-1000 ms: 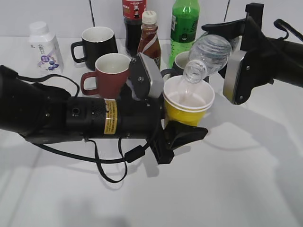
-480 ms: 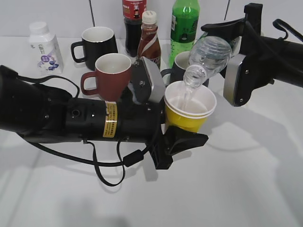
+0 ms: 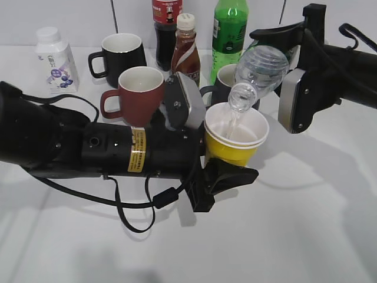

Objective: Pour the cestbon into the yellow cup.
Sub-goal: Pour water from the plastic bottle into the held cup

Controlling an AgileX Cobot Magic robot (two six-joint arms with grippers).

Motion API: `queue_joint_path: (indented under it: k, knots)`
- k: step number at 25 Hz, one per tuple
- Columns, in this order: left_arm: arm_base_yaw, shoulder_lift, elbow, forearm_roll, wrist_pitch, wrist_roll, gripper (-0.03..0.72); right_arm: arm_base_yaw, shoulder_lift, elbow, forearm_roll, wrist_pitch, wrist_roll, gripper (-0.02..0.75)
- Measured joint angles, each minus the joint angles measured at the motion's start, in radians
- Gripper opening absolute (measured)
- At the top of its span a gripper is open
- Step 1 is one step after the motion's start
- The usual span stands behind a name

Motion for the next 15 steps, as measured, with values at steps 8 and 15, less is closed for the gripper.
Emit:
queue_joint_path:
  k: [8, 15]
  knots:
    - [0.000, 0.000, 0.000, 0.000, 0.001, -0.001, 0.436, 0.000, 0.000, 0.000, 0.000, 0.000, -0.016, 0.449]
    - [0.000, 0.000, 0.000, 0.000, 0.002, -0.001, 0.436, 0.000, 0.000, 0.000, 0.000, 0.000, -0.021, 0.449]
